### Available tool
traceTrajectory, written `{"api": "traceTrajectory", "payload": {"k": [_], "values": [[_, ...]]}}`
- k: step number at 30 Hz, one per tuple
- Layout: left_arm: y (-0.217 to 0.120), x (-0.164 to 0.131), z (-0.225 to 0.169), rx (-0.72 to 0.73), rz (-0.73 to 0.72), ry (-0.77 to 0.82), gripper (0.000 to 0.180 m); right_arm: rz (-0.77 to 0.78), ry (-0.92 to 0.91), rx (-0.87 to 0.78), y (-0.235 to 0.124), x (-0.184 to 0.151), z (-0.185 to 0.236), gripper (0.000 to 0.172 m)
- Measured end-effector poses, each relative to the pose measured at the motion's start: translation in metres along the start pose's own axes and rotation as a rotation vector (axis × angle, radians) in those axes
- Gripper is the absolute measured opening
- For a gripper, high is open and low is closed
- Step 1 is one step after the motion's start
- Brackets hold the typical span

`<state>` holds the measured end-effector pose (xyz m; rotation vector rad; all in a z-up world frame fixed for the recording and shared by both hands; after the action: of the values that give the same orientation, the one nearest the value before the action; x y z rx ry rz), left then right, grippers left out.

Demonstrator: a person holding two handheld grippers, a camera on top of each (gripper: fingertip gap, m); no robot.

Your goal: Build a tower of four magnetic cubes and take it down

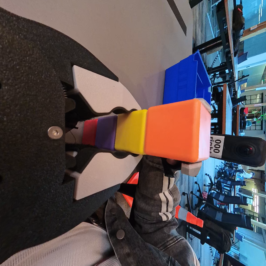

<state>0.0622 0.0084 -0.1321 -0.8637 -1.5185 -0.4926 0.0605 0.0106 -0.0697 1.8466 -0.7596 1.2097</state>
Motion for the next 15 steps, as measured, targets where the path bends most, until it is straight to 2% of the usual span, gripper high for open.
{"api": "traceTrajectory", "payload": {"k": [4,11,12,15], "values": [[-0.003,0.001,0.008,0.041,-0.013,0.007,0.050,-0.026,0.051,-0.041,-0.002,0.003,-0.009,0.062],[-0.021,0.000,0.028,0.131,-0.007,0.029,0.050,0.110,0.103,-0.052,-0.004,-0.018,-0.016,0.083],[-0.023,-0.002,0.029,0.131,0.008,0.022,0.053,0.128,0.112,-0.045,-0.004,-0.021,-0.015,0.085],[-0.025,-0.004,0.029,0.116,0.035,-0.013,0.078,0.151,0.120,-0.027,-0.004,-0.025,-0.013,0.087]]}}
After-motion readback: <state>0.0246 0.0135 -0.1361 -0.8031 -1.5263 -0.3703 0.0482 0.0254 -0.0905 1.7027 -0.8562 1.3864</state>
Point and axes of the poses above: each gripper's, where its closed fingertips meet, y out along the fingers, x out of its top, z = x × y across the jaws, the point moved 1 cm from there along -y, back along the fingers, and after that the axes turned 8 degrees about -y, right-handed, at the moved point
